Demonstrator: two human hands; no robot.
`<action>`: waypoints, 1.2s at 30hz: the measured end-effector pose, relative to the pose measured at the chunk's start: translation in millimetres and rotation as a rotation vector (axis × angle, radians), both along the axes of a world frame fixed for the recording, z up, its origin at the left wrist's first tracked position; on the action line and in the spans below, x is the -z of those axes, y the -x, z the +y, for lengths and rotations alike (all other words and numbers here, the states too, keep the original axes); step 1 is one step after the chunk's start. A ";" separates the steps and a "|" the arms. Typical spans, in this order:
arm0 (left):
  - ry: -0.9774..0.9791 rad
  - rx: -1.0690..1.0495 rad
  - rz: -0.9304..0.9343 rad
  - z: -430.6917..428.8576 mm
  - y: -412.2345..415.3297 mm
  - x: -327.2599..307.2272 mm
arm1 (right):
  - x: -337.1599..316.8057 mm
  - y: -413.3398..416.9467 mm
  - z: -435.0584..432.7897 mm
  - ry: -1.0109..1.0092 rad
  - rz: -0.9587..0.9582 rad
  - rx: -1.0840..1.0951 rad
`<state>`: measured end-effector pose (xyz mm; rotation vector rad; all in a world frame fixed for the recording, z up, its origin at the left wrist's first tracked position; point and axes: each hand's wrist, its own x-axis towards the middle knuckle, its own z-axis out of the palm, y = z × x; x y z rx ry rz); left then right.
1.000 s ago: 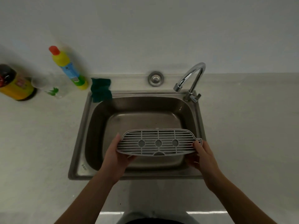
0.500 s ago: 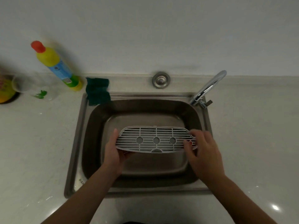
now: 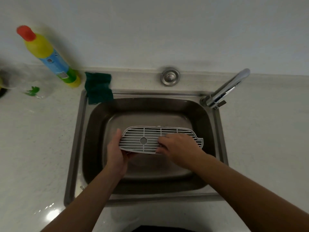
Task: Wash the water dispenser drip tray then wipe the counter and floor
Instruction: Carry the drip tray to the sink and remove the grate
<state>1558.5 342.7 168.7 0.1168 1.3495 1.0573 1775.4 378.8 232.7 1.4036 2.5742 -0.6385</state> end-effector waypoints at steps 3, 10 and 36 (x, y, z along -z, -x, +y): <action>0.001 -0.013 -0.003 -0.5 -2.2 6.0 | 0.3 -0.6 1.9 -0.102 -0.098 -0.129; 0.007 -0.025 -0.059 0.8 -6.5 17.8 | -8.9 -3.0 1.3 -0.102 -0.084 -0.117; -0.010 -0.124 0.175 -46.8 -7.8 -4.5 | 16.8 -191.0 -41.5 -0.129 -0.222 0.586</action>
